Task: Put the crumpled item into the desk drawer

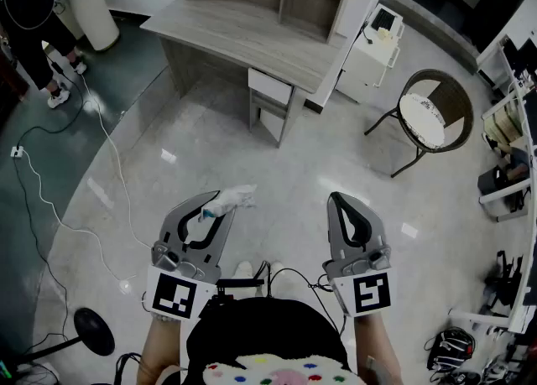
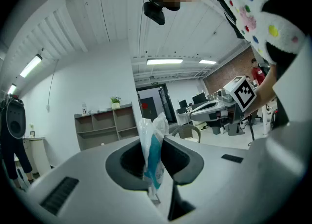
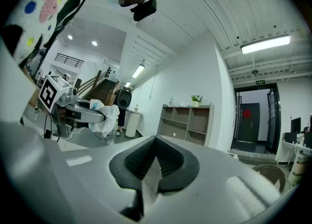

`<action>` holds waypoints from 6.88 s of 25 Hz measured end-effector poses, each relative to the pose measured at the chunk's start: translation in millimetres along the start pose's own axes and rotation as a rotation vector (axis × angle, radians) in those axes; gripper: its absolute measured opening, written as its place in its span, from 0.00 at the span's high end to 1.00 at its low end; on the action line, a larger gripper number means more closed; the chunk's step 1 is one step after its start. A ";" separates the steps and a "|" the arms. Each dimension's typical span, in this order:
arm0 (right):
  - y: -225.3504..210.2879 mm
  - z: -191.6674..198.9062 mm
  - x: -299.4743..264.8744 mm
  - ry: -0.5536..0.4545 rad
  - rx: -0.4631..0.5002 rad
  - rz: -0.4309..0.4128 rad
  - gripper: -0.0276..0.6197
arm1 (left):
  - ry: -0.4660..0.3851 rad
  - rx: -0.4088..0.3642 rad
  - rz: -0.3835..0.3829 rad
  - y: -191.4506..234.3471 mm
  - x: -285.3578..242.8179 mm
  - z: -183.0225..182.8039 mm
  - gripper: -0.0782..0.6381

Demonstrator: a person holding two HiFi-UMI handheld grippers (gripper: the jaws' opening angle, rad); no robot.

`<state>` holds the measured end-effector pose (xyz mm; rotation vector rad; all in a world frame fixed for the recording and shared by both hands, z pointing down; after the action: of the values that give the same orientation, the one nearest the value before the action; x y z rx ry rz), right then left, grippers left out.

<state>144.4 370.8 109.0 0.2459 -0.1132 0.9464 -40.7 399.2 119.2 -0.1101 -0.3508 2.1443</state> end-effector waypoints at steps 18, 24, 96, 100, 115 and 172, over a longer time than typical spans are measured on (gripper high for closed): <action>16.0 -3.0 -0.9 0.001 0.006 0.003 0.94 | -0.009 -0.002 0.021 6.6 8.3 1.7 0.79; 25.9 -5.1 -0.7 -0.009 0.027 0.024 0.94 | -0.027 0.007 0.028 16.3 16.2 3.2 0.79; -181.4 126.8 -272.8 0.017 -0.070 -0.148 0.94 | 0.014 0.048 -0.185 170.5 -269.5 82.0 0.79; -179.2 136.0 -280.1 0.032 -0.082 -0.139 0.94 | 0.022 0.065 -0.183 178.7 -273.5 91.8 0.79; -159.6 200.8 -308.7 0.097 -0.168 -0.187 0.94 | 0.073 0.111 -0.198 205.7 -275.4 142.4 0.79; -124.7 654.4 -400.2 0.165 -1.026 0.110 0.62 | 0.220 0.183 -0.157 221.3 -299.1 443.4 0.79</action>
<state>20.6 -182.8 640.3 -0.7888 -0.4424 0.9061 -141.9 -56.1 462.1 -0.2046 -0.0337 1.9755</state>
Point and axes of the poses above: the fingertips, and each gripper's own axes: x backward along the fingers, y to its left, z out of its underside, the point moved 3 cm from there along x, backward along the fingers, and after that the axes turned 11 degrees about -y, right-handed, at the moved point
